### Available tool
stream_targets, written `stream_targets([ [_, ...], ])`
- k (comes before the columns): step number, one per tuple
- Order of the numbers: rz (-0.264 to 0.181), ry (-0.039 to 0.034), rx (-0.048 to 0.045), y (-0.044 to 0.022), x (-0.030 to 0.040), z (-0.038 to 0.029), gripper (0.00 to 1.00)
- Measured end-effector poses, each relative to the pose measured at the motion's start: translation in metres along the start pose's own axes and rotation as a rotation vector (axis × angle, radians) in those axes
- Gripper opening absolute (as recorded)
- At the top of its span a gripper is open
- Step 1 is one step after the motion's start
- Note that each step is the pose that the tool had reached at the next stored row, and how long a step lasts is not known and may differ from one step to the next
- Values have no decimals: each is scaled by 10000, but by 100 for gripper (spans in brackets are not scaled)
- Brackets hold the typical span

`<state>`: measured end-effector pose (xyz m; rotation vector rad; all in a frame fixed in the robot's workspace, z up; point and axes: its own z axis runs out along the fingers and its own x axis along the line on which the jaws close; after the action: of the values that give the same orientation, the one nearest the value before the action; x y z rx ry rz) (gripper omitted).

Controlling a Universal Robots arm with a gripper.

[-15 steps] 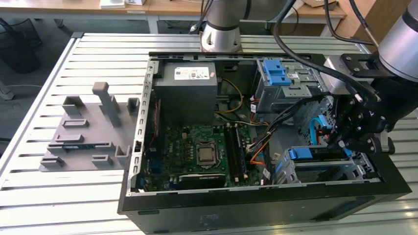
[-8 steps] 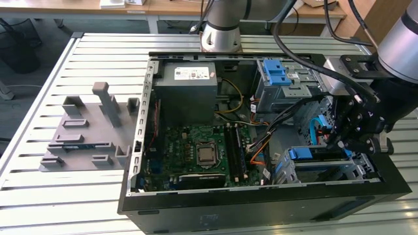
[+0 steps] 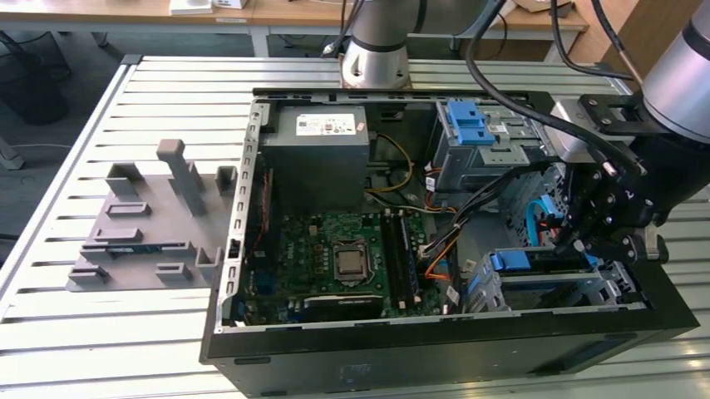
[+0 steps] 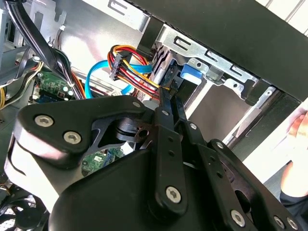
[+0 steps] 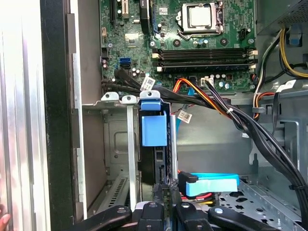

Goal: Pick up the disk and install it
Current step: 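Insert the first disk wire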

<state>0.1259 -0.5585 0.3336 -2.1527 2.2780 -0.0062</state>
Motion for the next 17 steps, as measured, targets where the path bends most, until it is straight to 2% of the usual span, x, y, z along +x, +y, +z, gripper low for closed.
stream_targets([
  [10, 0, 6, -87, -15, 0, 51, 16],
  [17, 1, -5, -122, -15, -1, 49, 17],
])
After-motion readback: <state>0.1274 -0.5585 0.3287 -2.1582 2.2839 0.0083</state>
